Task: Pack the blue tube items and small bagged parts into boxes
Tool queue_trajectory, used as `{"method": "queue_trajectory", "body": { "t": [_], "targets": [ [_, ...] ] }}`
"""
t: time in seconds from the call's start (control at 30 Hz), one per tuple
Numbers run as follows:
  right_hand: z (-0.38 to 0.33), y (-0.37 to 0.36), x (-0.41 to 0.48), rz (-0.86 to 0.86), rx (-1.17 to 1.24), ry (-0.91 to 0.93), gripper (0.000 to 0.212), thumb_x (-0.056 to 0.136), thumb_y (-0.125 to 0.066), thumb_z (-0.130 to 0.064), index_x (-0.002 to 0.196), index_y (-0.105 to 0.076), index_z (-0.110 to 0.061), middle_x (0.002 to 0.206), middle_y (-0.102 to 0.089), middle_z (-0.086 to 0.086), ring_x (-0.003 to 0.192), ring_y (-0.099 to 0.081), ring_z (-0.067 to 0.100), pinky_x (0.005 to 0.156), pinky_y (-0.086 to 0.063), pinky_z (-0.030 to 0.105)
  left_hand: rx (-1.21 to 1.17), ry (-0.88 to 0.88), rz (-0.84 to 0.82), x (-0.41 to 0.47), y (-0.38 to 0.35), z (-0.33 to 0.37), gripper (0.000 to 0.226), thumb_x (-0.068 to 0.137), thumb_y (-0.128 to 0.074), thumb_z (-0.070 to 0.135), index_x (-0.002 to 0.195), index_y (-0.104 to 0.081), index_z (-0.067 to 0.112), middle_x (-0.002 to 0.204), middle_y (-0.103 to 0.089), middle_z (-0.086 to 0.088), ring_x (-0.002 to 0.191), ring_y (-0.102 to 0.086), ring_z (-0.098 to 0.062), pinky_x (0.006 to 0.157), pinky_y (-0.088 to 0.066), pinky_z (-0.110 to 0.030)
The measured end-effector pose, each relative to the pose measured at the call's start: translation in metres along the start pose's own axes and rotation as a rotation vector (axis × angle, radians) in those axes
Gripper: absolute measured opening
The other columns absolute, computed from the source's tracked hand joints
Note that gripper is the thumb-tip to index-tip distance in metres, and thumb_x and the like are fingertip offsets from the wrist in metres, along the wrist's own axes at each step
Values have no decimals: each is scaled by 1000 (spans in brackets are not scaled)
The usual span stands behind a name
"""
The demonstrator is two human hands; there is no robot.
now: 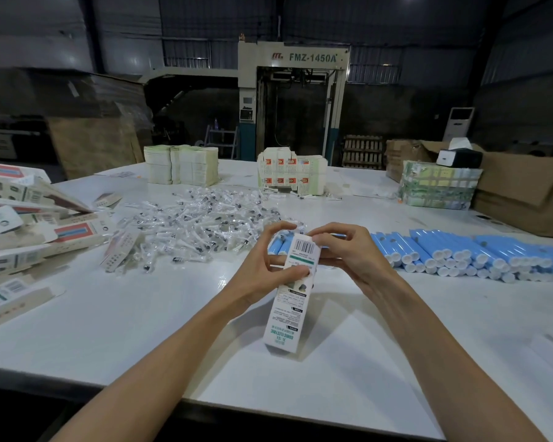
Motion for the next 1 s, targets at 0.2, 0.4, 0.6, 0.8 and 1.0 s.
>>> {"method": "queue_trajectory", "body": {
  "t": [0.2,0.4,0.6,0.8,1.0],
  "targets": [
    [4,1,0,-99,-39,37,21,102,-61,-9,112,-79,-7,108,-79,13,104,-76,25,80,-62,31,-17,-1,20,1,3,-5,62,95,-83,22,145,-50,42,117,-80,-13,101,-80,-39,84,-66,-54],
    [11,-8,-3,4,-106,167,19,97,-74,-14,116,-79,-13,108,-81,1,100,-77,18,78,-59,22,-55,-3,56,2,4,-7,58,96,-82,19,142,-53,37,112,-80,-18,100,-79,-42,85,-66,-55],
    [15,-8,-4,12,-128,175,18,97,-74,-15,114,-81,-13,104,-81,1,98,-78,18,78,-59,21,-71,0,35,1,3,-11,56,95,-83,22,140,-52,34,111,-80,-20,98,-79,-43,82,-65,-53],
    [18,-9,-1,36,-174,180,15,97,-73,-14,109,-82,-13,100,-81,1,94,-78,18,76,-59,22,-84,-2,43,2,4,-13,54,93,-85,23,136,-53,29,112,-80,-18,99,-80,-40,77,-65,-45],
    [20,-9,3,86,-167,208,12,95,-74,-9,100,-83,-16,94,-82,0,88,-79,18,71,-59,22,-84,-7,48,3,4,-14,51,94,-85,19,133,-53,26,111,-80,-19,98,-80,-40,74,-64,-43]
  ]
}}
Point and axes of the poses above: each hand's wrist, its own x-axis towards the middle knuckle, its own y-axis out of the back of the hand, z = x × y, the point moved 3 cm from there along x, towards the middle knuckle
